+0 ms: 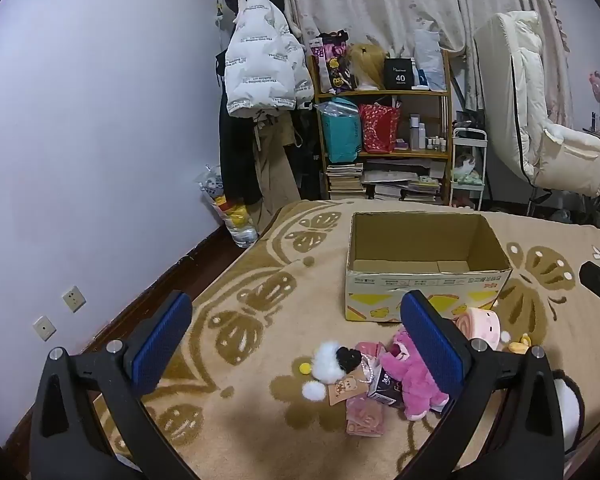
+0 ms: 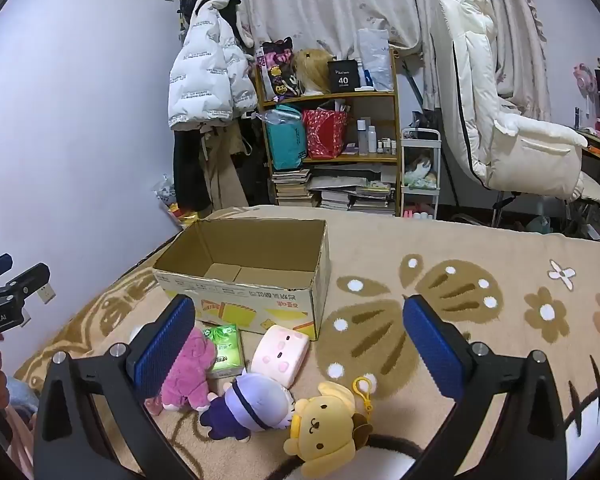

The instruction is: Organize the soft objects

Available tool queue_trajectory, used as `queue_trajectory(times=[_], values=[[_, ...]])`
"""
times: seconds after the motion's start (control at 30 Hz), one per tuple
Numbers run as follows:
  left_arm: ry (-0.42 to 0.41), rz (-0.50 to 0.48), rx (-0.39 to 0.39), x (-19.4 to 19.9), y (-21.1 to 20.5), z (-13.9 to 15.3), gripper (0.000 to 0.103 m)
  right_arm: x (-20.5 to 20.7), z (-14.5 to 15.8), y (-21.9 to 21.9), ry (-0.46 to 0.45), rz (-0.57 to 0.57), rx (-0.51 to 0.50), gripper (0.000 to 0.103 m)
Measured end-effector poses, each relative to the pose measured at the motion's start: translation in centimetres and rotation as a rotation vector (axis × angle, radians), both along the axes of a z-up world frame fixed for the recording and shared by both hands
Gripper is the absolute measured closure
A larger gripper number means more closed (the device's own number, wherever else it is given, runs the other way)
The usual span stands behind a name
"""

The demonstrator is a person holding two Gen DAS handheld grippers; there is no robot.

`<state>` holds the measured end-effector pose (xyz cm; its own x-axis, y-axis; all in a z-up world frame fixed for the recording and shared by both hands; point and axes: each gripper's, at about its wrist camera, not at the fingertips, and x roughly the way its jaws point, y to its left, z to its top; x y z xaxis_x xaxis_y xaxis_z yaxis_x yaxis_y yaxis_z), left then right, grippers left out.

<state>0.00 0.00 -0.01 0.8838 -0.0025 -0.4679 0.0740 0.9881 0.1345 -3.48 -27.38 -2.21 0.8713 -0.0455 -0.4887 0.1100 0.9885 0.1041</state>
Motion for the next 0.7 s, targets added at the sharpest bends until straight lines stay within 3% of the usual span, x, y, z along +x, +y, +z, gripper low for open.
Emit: queue_trajectory(times=[0.7], values=[[0.017,-0.001,-0.007,0.25,0.40,0.03,0.000,0.03,-0.10,-0.12,0.005,-0.001,0.003,0.000]])
